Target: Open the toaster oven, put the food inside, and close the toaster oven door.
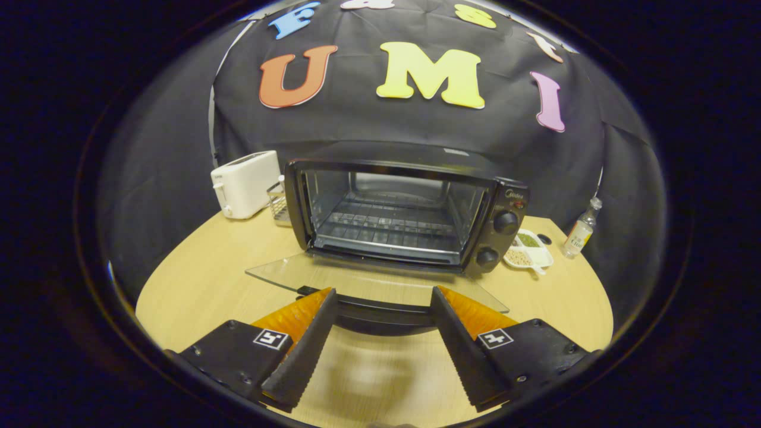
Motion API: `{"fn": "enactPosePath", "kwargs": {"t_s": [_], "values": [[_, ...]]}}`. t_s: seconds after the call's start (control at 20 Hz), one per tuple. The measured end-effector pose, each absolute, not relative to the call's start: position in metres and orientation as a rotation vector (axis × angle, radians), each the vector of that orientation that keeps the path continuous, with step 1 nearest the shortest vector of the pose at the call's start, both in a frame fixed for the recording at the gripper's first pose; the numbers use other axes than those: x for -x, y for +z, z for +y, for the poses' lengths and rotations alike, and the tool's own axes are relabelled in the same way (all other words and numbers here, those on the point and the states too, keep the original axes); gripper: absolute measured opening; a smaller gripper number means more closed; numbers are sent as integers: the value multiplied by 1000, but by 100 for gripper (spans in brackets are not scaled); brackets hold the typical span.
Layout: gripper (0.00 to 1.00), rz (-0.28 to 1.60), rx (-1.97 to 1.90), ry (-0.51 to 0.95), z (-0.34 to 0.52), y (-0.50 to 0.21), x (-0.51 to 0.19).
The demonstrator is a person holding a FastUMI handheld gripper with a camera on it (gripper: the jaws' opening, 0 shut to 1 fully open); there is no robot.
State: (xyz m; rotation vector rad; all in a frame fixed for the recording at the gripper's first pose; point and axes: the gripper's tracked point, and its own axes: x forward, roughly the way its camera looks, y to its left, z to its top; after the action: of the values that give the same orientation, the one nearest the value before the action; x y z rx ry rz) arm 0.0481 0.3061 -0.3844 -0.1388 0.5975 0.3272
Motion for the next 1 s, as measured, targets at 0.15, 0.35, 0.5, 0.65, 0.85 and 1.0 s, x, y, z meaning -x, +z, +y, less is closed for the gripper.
{"fn": "enactPosePath", "kwargs": {"t_s": [0.15,0.35,0.5,0.65,0.85,1.0], "values": [[100,664,152,335,302,-410,-38],[100,730,147,340,303,-436,-34],[100,751,140,341,303,-445,-33],[100,767,145,352,303,-452,-32],[100,764,158,378,303,-451,-33],[100,726,126,417,301,-439,-35]]}}
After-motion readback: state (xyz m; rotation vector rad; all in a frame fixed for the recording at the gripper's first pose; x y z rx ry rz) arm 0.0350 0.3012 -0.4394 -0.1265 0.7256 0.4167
